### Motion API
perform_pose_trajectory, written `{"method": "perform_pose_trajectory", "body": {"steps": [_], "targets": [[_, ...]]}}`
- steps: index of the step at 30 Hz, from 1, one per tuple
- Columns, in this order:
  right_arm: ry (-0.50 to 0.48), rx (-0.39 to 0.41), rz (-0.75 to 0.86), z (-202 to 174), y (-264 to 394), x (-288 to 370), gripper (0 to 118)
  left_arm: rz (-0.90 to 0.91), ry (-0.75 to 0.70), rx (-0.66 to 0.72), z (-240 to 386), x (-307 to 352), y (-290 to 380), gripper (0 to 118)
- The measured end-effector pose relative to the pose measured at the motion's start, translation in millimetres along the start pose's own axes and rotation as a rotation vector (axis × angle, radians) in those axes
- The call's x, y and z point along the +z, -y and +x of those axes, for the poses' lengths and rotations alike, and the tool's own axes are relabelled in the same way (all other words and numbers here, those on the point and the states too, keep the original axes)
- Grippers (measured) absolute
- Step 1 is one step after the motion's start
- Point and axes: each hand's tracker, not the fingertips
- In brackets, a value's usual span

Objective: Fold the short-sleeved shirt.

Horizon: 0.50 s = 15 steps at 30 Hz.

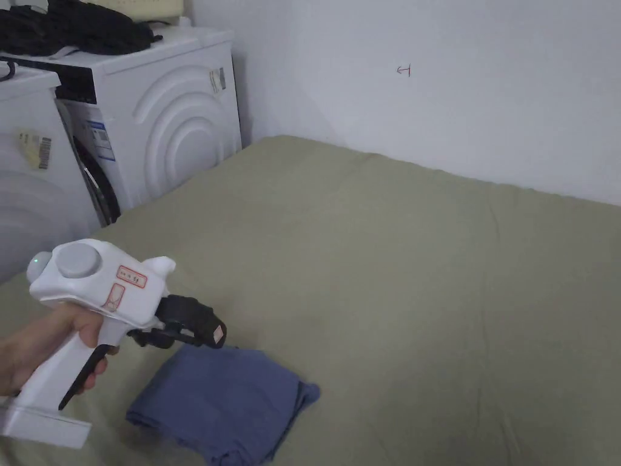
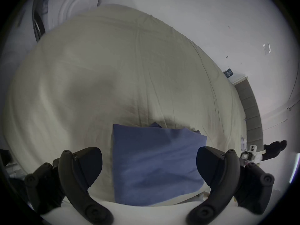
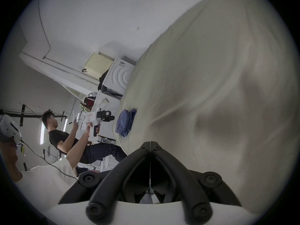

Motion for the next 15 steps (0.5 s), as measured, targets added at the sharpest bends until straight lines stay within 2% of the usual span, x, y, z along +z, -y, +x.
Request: {"method": "perform_pose_trajectory", "body": {"steps": [1,2,3,4,6,8,9,11,13,15], "targets": [[0.038,0.029,0.036,-5.5,-1.4,8.2,0,0.065,0.058,-0.01,27.5,1.0,12.2,0],[0.075,0.053,0.069,-10.9,-3.1,15.5,0,0.065,0.031,-0.061,53.2,-2.6,19.8,0],[0.143,0.092,0.103,-17.7,-5.1,23.3,0,0.115,-0.082,-0.085,73.9,-1.0,27.5,0],[0.206,0.136,0.134,-24.6,-6.9,31.0,0,0.136,-0.075,-0.131,84.2,-6.1,20.6,0],[0.402,0.254,0.19,-43.0,-11.0,43.5,0,0.152,-0.057,-0.19,142.8,-12.1,39.1,0],[0.64,0.399,0.236,-60.1,-14.1,48.3,0,0.246,-0.099,-0.303,204.6,-24.7,87.0,0],[0.73,0.439,0.272,-67.2,-14.7,50.5,0,0.305,-0.113,-0.301,232.7,-25.8,104.4,0],[0.744,0.478,0.356,-80.5,-14.0,62.4,0,0.415,-0.081,-0.303,287.4,-27.9,129.5,0],[0.78,0.483,0.453,-94.9,-11.9,72.4,0,0.467,-0.073,-0.332,328.8,-27.0,156.9,0],[0.828,0.557,0.561,-112.9,-3.1,82.3,0,0.602,-0.067,-0.381,369.1,-25.7,163.9,0]]}}
